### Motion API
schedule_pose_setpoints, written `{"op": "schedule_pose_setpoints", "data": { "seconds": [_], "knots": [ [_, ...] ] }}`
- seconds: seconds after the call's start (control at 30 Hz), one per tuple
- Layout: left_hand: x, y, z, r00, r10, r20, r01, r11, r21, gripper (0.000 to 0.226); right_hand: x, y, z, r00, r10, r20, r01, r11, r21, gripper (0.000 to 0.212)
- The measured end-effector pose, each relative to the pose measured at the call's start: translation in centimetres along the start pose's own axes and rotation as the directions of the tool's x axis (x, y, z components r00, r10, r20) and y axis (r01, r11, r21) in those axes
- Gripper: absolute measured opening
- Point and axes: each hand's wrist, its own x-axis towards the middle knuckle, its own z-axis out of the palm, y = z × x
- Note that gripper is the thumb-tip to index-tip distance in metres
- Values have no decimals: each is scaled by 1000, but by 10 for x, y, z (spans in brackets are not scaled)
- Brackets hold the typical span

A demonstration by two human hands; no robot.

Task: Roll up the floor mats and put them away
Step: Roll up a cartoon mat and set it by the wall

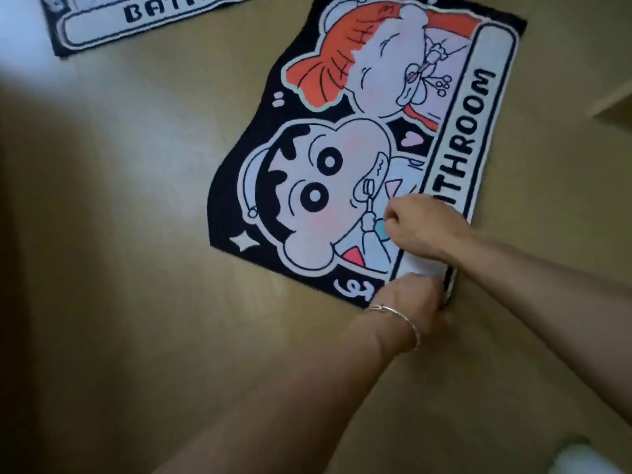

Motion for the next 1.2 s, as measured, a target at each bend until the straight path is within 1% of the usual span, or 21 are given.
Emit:
{"op": "schedule_pose_setpoints", "data": {
  "seconds": [0.07,0.1,0.17,0.2,0.27,0.33,0.4,0.47,0.5,0.57,0.63,0.7,0.77,0.83,0.9,0.97,1.07,1.13,1.2],
  "knots": [
    [7,20,16,984,174,30,-174,985,12,27,-14,32,5,997,62,45,-63,997,35,26],
    [7,19,20,969,240,51,-243,967,75,28,-22,47,9,994,94,56,-97,994,54,25],
    [1,1,19,944,328,36,-324,901,289,28,-40,71,21,989,145,34,-147,986,78,24],
    [-4,-15,16,938,346,11,-323,864,385,29,-48,79,28,988,155,-1,-155,984,88,26],
    [-13,-48,1,947,318,-42,-255,826,503,37,-66,84,41,987,157,-46,-152,983,99,36],
    [-16,-74,-16,961,271,-57,-194,806,559,57,-83,75,52,992,129,-14,-128,990,63,53],
    [-16,-87,-31,975,223,4,-181,778,601,81,-95,56,64,998,63,23,-63,998,14,68],
    [-12,-90,-39,978,197,68,-194,744,639,93,-100,39,77,1000,2,15,-2,1000,-8,71],
    [-12,-90,-41,976,204,83,-208,728,653,92,-101,32,82,1000,-20,-1,19,1000,-19,69],
    [-16,-90,-39,967,238,96,-240,707,665,83,-100,19,88,998,-55,-29,54,998,-29,62],
    [-18,-89,-40,958,271,90,-262,704,660,66,-96,10,88,993,-87,-81,87,996,-8,48],
    [-18,-85,-47,958,268,98,-265,706,657,46,-90,3,84,983,-137,-120,138,990,-2,34],
    [-17,-78,-51,962,252,101,-252,690,679,36,-86,1,79,982,-159,-98,159,987,-10,30],
    [-19,-72,-50,968,240,69,-218,678,702,30,-81,4,70,990,-131,-60,132,991,15,26],
    [-18,-69,-45,983,180,37,-153,689,708,21,-76,10,58,995,-99,18,98,994,51,24],
    [-17,-64,-40,991,133,-2,-98,744,661,19,-75,17,47,991,-94,91,90,995,50,27],
    [-13,-54,-30,985,161,-65,-97,822,561,25,-80,32,36,989,-128,77,129,992,-8,30],
    [-11,-49,-24,974,218,-63,-147,818,557,30,-84,46,33,986,-157,49,158,987,-32,26],
    [-7,-47,-20,965,262,-22,-191,755,628,32,-88,63,38,984,-175,18,176,983,-46,23]
  ]
}}
